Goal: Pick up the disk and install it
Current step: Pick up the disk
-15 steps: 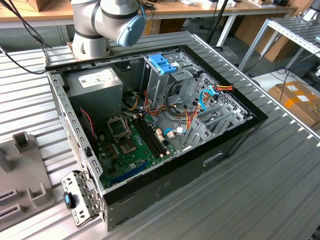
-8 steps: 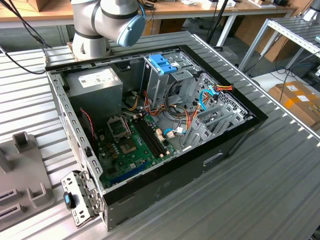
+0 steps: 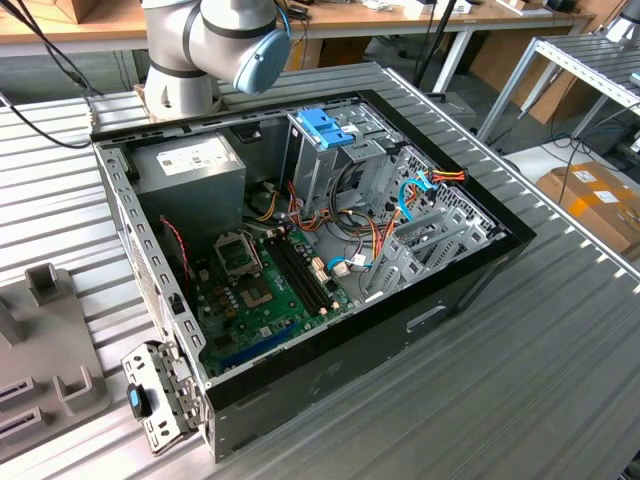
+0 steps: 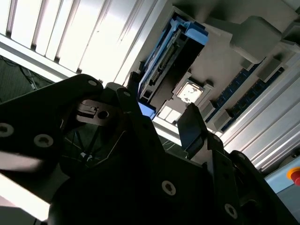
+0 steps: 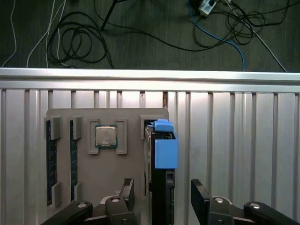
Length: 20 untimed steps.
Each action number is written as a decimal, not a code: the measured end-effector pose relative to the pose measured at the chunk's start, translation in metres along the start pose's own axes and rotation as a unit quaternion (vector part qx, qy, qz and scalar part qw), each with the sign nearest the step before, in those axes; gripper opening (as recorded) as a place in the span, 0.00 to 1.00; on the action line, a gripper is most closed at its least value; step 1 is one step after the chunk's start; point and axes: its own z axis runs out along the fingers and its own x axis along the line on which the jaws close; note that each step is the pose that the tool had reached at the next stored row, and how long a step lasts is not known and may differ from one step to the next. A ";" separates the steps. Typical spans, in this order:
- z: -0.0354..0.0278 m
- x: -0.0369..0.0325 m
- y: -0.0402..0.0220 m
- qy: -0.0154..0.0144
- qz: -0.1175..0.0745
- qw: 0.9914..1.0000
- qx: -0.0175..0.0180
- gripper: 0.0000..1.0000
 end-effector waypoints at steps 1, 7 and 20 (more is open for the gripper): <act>0.0019 0.0000 -0.0001 0.000 0.000 1.000 0.000 0.60; 0.0167 0.0000 -0.0002 0.000 0.000 1.000 0.000 0.60; 0.0376 0.0001 -0.0004 0.000 0.000 1.000 0.000 0.60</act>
